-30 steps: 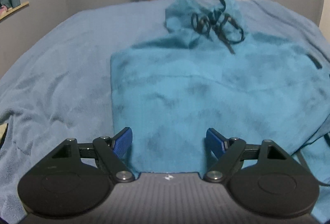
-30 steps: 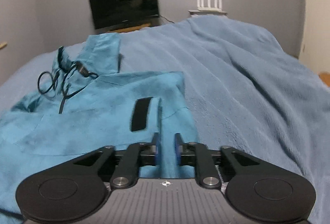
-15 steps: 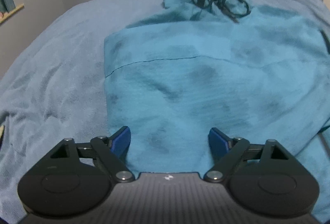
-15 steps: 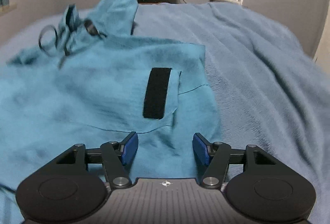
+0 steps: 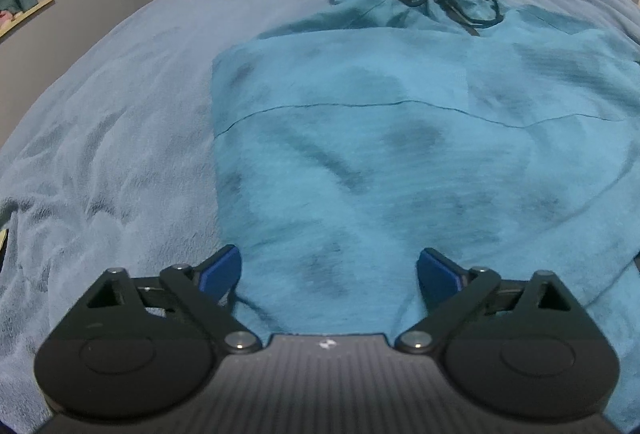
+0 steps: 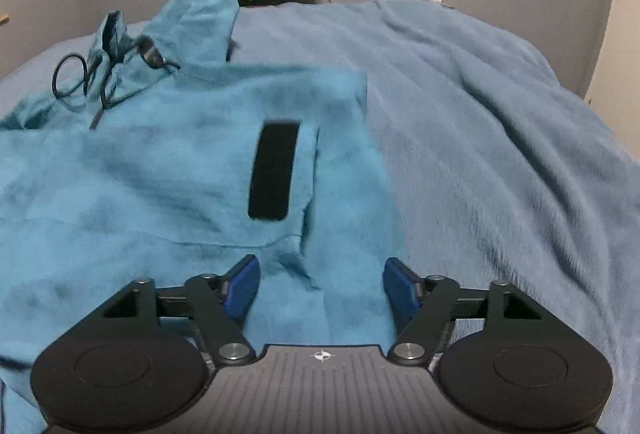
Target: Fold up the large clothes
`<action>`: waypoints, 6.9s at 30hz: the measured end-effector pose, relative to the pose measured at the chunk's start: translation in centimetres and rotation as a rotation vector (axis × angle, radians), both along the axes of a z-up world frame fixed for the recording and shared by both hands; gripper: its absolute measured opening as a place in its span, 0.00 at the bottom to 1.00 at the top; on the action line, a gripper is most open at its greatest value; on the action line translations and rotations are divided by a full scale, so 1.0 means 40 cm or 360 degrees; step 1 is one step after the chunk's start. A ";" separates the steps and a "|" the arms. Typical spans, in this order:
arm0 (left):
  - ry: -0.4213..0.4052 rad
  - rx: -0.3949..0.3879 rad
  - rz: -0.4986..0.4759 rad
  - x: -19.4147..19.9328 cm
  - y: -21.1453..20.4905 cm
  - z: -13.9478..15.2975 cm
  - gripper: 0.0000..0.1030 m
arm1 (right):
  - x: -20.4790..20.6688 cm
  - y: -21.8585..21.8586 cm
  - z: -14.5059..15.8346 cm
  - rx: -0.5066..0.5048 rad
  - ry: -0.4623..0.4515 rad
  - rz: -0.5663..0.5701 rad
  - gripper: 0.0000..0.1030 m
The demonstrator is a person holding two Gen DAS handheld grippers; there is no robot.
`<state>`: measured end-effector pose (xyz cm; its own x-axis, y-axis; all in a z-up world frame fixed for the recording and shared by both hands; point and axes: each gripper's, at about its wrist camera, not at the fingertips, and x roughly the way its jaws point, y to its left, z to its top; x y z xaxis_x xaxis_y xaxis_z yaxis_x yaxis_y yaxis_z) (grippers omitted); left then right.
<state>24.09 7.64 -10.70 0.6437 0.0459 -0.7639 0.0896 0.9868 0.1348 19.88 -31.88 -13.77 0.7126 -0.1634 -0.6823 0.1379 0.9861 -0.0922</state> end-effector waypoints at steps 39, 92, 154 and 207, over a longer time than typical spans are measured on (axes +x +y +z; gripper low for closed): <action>-0.0448 -0.0139 -0.0088 -0.018 -0.262 0.130 1.00 | -0.117 0.015 0.138 0.0297 -0.0505 0.0045 1.00; -0.0400 -0.0373 0.0090 0.115 -0.196 -0.047 1.00 | 0.831 0.125 0.144 0.0769 -0.0599 0.0694 0.04; 0.0005 -0.0685 -0.0149 0.050 -0.045 0.041 0.01 | 0.044 0.083 0.024 0.0386 -0.0198 0.0423 0.11; -0.0372 -0.0214 -0.0422 -0.554 0.048 0.489 0.83 | -0.481 -0.021 0.420 0.0122 -0.0394 0.0781 0.77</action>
<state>1.92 9.56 8.85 0.7775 -0.2363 -0.5828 0.3264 0.9437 0.0529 0.64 -32.70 3.02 0.8333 0.2719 -0.4814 -0.3311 0.9427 -0.0408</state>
